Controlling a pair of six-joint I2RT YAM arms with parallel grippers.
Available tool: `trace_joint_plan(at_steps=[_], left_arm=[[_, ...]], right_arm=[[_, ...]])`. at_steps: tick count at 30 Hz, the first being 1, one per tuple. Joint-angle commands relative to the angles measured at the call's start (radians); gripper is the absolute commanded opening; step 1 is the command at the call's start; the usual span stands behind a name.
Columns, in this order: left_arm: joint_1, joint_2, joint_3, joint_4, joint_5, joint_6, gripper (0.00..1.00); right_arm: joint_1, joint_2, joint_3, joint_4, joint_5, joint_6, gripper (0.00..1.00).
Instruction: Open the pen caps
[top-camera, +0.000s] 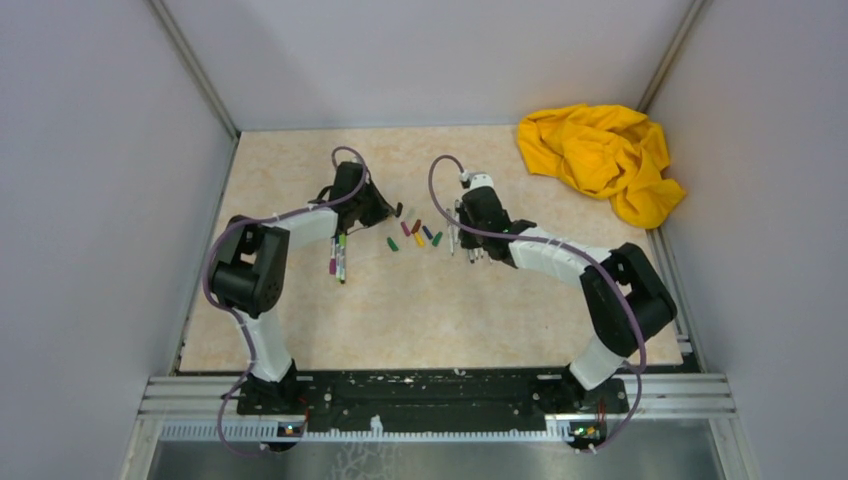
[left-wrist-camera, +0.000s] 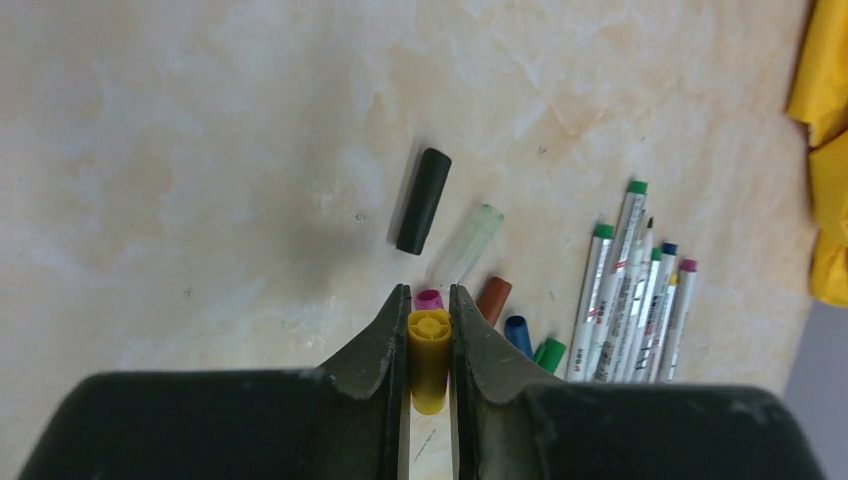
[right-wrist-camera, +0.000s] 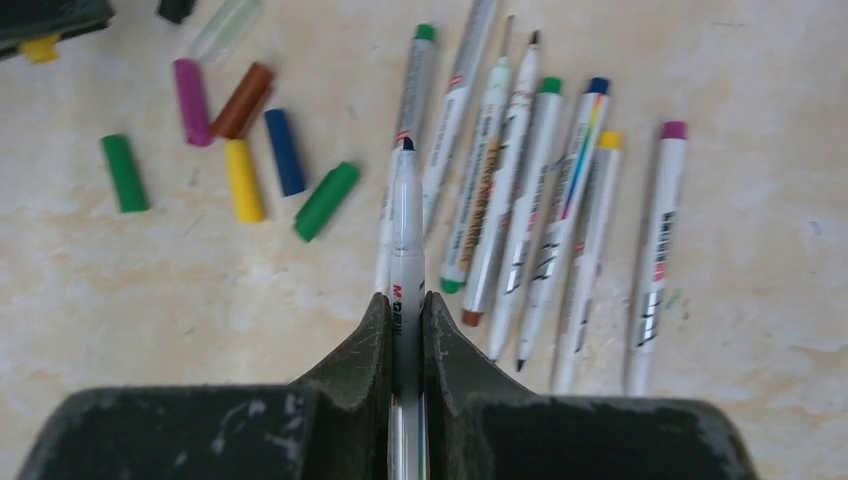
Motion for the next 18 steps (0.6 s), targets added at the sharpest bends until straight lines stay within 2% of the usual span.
trace_joint_plan(at_steps=[1, 11, 18], left_arm=[[-0.041, 0.006, 0.027, -0.058, -0.155, 0.077, 0.14], [-0.067, 0.05, 0.058, -0.102, -0.196, 0.094, 0.24], [-0.069, 0.054, 0.063, -0.107, -0.208, 0.099, 0.37]], right_arm=[[-0.041, 0.039, 0.07, -0.032, 0.125, -0.029, 0.0], [-0.112, 0.121, 0.114, -0.051, 0.168, -0.064, 0.0], [-0.138, 0.156, 0.129, -0.05, 0.199, -0.099, 0.0]])
